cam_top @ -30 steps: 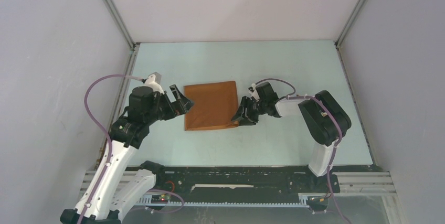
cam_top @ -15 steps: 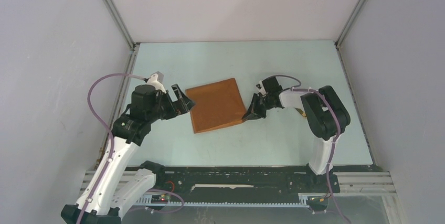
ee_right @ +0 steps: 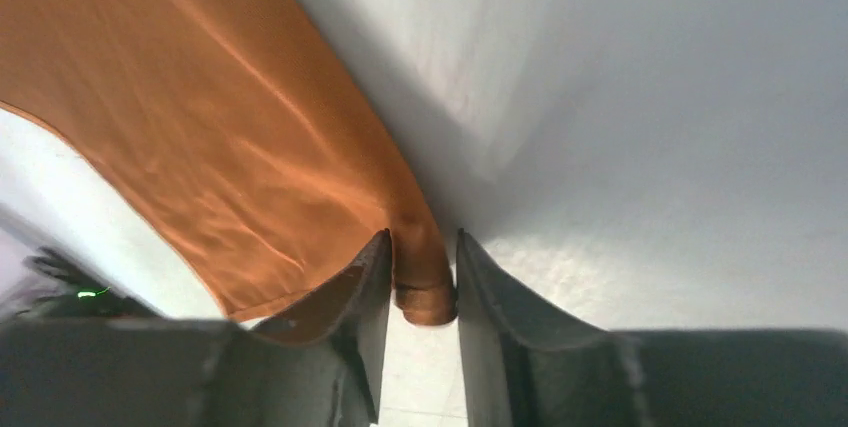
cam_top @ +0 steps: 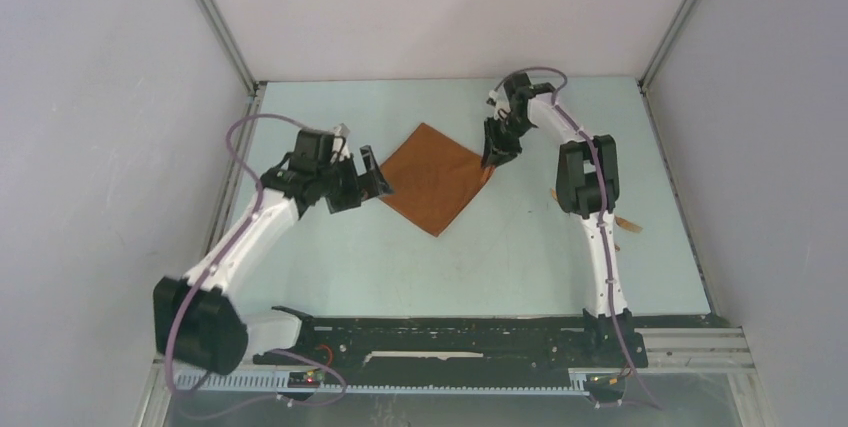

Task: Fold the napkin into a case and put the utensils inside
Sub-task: Rotate the square-folded napkin at the center of the board.

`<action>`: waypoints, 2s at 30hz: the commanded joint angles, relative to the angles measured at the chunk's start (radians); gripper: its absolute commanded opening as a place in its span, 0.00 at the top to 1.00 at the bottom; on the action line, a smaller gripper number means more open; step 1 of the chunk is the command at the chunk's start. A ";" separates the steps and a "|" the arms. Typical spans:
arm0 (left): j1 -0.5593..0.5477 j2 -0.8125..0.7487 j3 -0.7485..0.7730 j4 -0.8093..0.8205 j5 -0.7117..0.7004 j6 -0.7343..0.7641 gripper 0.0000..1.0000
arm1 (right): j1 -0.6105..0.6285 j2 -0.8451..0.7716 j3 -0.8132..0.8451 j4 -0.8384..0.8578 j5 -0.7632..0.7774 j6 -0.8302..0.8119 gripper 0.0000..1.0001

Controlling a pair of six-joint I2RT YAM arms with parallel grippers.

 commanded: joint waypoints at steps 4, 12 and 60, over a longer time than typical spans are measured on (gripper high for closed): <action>0.078 0.393 0.328 -0.007 -0.093 0.096 0.00 | -0.064 -0.003 0.416 -0.224 0.162 -0.152 0.14; 0.108 0.889 0.756 -0.137 -0.011 0.276 0.03 | -0.112 -0.495 -0.333 0.212 0.023 0.134 0.11; -0.115 0.118 -0.467 0.593 0.064 -0.456 0.32 | -0.029 -0.656 -1.028 0.454 -0.060 0.406 0.28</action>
